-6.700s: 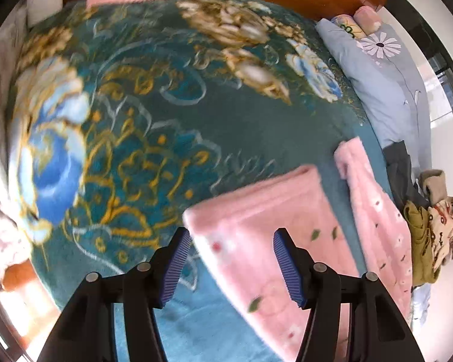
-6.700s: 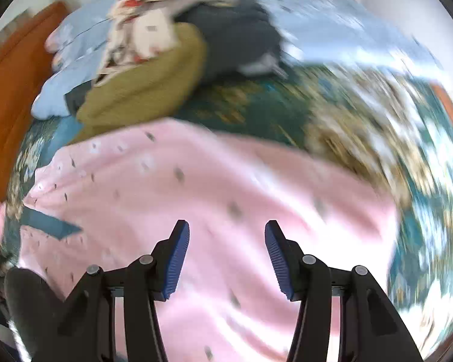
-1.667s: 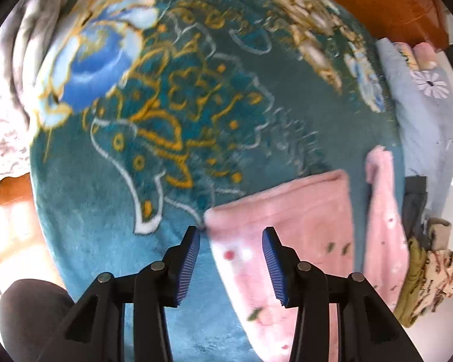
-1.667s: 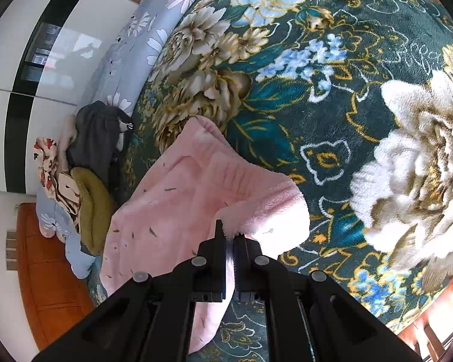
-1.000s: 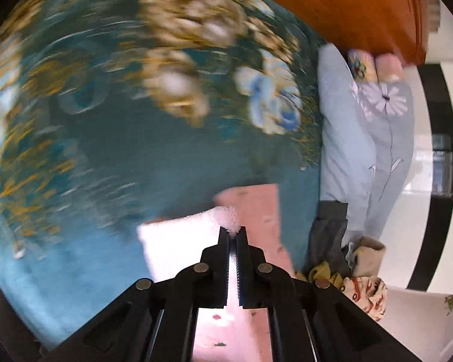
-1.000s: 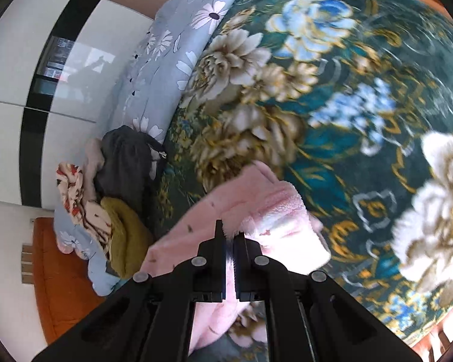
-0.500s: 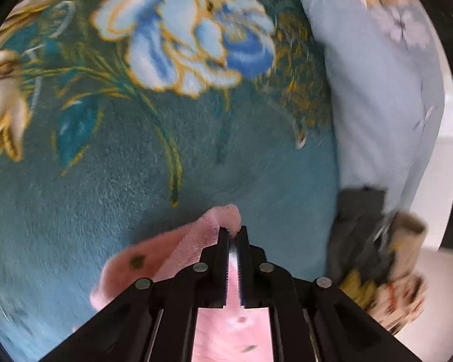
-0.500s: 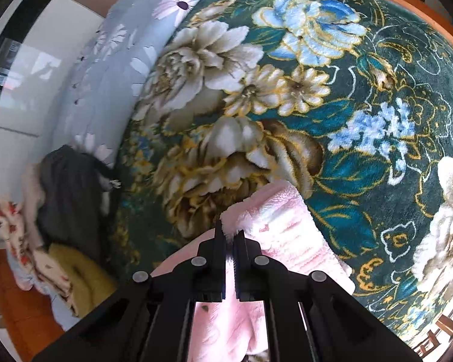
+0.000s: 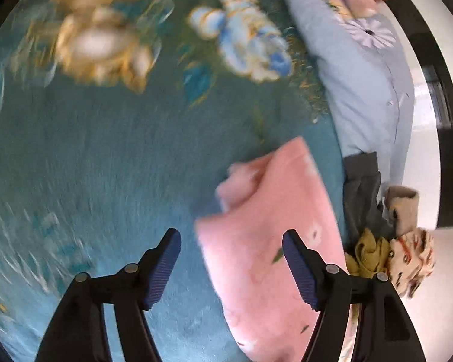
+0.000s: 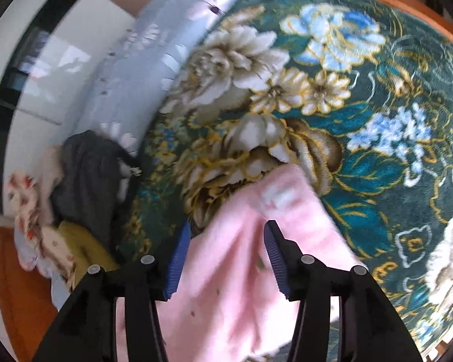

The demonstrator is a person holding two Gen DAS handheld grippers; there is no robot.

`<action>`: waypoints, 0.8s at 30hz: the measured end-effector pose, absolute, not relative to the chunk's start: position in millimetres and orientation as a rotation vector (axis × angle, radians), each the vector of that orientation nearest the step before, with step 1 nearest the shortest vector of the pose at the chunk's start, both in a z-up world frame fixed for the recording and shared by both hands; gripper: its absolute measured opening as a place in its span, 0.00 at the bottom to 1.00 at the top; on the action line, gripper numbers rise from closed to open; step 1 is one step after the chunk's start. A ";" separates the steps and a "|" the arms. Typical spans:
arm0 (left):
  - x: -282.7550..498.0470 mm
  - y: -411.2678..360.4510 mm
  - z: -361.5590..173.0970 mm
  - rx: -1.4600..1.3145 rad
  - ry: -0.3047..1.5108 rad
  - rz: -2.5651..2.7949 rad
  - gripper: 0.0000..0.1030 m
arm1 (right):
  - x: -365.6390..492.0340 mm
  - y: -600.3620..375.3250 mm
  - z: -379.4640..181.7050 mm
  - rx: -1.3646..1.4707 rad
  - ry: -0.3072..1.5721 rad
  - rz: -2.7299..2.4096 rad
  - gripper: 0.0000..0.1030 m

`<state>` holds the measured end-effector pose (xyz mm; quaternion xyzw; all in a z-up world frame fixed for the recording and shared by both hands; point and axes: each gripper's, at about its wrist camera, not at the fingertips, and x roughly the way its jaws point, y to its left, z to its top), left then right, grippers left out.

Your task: Fold clothes

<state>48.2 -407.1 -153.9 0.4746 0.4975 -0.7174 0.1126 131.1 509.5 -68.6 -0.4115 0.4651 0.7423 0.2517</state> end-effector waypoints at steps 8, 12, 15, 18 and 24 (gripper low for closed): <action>29.6 -393.8 -173.1 1.284 1.487 -1.990 0.60 | 242.8 503.1 -78.6 -1.054 1.283 1.992 0.77; 21.8 -388.7 -169.5 1.309 1.419 -1.910 0.24 | 260.7 502.2 -120.3 -1.077 1.393 1.924 0.77; 17.6 -384.5 -158.9 1.299 1.408 -1.891 0.18 | 250.7 498.9 -137.8 -1.037 1.466 1.953 0.77; 15.6 -376.7 -141.3 1.296 1.358 -1.934 0.17 | 236.4 500.3 -151.0 -0.998 1.515 1.950 0.77; 19.0 -379.5 -93.2 1.275 1.374 -2.001 0.15 | 216.6 511.0 -171.7 -0.967 1.625 1.696 0.47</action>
